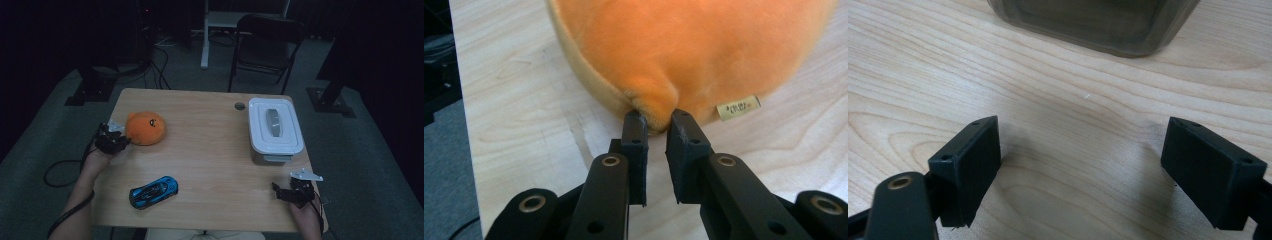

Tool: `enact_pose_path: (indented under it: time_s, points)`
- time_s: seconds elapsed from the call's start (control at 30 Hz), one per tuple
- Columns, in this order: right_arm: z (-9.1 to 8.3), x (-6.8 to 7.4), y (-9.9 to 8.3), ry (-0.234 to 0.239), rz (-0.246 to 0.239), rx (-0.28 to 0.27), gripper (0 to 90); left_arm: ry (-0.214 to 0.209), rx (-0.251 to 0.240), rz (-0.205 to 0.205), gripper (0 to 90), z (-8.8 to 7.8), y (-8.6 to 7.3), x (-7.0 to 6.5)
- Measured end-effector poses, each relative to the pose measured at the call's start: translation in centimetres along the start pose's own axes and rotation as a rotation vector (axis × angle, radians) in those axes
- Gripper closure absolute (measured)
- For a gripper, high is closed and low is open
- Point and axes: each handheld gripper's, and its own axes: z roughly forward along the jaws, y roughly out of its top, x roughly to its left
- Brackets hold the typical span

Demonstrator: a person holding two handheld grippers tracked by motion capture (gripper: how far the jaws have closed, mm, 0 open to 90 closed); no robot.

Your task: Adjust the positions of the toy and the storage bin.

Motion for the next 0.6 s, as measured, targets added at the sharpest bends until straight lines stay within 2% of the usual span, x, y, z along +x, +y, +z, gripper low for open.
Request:
enact_pose_path:
  time_s: [0.2, 0.27, 0.33, 0.4, 0.47, 0.6]
  points:
    - [0.0, 0.0, 0.0, -0.003, 0.002, 0.0, 15.6, -0.028, -0.004, -0.033, 83.5, -0.6, -0.1, -2.0]
    - [0.0, 0.0, 0.0, -0.003, 0.002, 0.001, 15.7, -0.023, -0.007, -0.021, 83.6, -0.7, 0.0, -2.8]
    - [0.0, 0.0, 0.0, -0.003, 0.002, 0.0, 15.6, -0.048, -0.011, -0.015, 83.6, -0.8, 0.1, -3.5]
    - [0.0, 0.0, 0.0, -0.003, 0.002, 0.001, 15.6, -0.045, -0.013, -0.011, 83.3, -0.8, 0.4, -4.3]
    - [0.0, 0.0, 0.0, -0.003, 0.002, 0.0, 15.7, -0.078, -0.018, -0.012, 83.2, -0.6, 0.7, -5.0]
    - [0.0, 0.0, 0.0, -0.003, 0.002, 0.0, 15.6, -0.114, -0.029, -0.003, 83.2, -0.2, 1.3, -6.0]
